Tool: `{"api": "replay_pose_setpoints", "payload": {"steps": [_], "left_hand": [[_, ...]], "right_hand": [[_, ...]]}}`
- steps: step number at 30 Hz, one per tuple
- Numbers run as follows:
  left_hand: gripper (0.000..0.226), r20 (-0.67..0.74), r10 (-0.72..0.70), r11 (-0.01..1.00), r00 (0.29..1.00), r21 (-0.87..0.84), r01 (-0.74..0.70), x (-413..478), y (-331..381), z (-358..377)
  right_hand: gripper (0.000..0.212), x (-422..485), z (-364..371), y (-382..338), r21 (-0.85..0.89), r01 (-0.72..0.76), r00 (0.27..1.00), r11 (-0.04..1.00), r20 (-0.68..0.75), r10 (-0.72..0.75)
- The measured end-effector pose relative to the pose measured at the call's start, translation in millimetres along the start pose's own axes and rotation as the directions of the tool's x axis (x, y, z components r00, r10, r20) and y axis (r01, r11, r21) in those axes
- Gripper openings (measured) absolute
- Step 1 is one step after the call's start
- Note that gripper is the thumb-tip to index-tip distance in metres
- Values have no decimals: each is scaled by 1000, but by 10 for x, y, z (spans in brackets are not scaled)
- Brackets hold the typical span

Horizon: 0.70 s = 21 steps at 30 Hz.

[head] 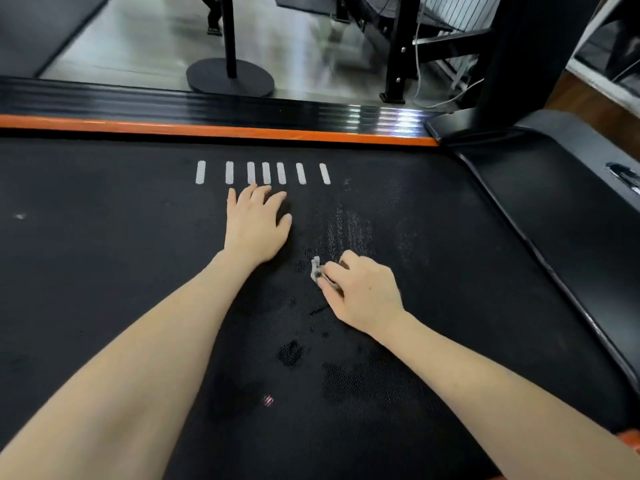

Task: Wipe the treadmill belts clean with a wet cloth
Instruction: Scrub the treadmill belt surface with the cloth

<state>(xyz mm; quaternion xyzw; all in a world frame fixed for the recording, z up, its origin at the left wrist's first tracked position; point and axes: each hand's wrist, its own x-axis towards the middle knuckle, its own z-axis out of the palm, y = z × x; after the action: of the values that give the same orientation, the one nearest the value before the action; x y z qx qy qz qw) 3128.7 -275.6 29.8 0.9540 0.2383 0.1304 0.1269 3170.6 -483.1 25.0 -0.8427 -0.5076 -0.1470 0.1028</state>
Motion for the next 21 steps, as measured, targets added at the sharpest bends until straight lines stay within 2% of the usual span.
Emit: {"api": "replay_pose_setpoints", "payload": {"steps": [2, 4, 6, 8, 9, 12, 14, 15, 17, 19, 21], "left_hand": [[45, -40, 43, 999, 998, -27, -44, -315, -20, -106], [53, -54, 77, 997, 996, -8, -77, -732, -133, -237], [57, -20, 74, 997, 997, 25, -74, -1169, -307, -356], [57, 18, 51, 996, 999, 76, -52, -1537, -500, -440], [57, 24, 35, 995, 999, 95, -38, -1674, -595, -479], [57, 28, -12, 991, 1000, 135, 8, -1909, -821, -549], [59, 33, -47, 989, 998, 142, 42, -1985, -913, -552], [60, 36, -62, 989, 997, 140, 56, -2001, -936, -547], [60, 39, -70, 987, 997, 150, 64, -2024, -941, -508], [60, 32, -72, 986, 997, 152, 66, -2019, -924, -485], [59, 38, -65, 988, 997, 146, 59, -2018, -907, -478]], "right_hand": [[28, -10, -9, -21, -11, -20, 1000, 1000, -8, 20], [28, 25, -43, -84, -35, -102, 995, 994, -22, 101], [23, 18, -96, -199, -34, -242, 970, 970, -36, 241], [20, -94, -150, -457, -22, -303, 952, 953, -44, 302], [20, -195, -168, -652, -10, -272, 962, 962, -12, 272], [25, -572, -259, -1164, 83, -31, 994, 996, 104, 22], [30, -743, -359, -1123, 101, 17, 989, 995, 143, -32], [32, -812, -395, -989, 59, -17, 990, 998, 140, 8], [32, -945, -505, -618, -76, -221, 965, 972, 127, 230], [29, -1059, -647, -379, -137, -454, 881, 880, 81, 467], [26, -1078, -676, -527, -162, -551, 820, 819, 79, 567]]}}
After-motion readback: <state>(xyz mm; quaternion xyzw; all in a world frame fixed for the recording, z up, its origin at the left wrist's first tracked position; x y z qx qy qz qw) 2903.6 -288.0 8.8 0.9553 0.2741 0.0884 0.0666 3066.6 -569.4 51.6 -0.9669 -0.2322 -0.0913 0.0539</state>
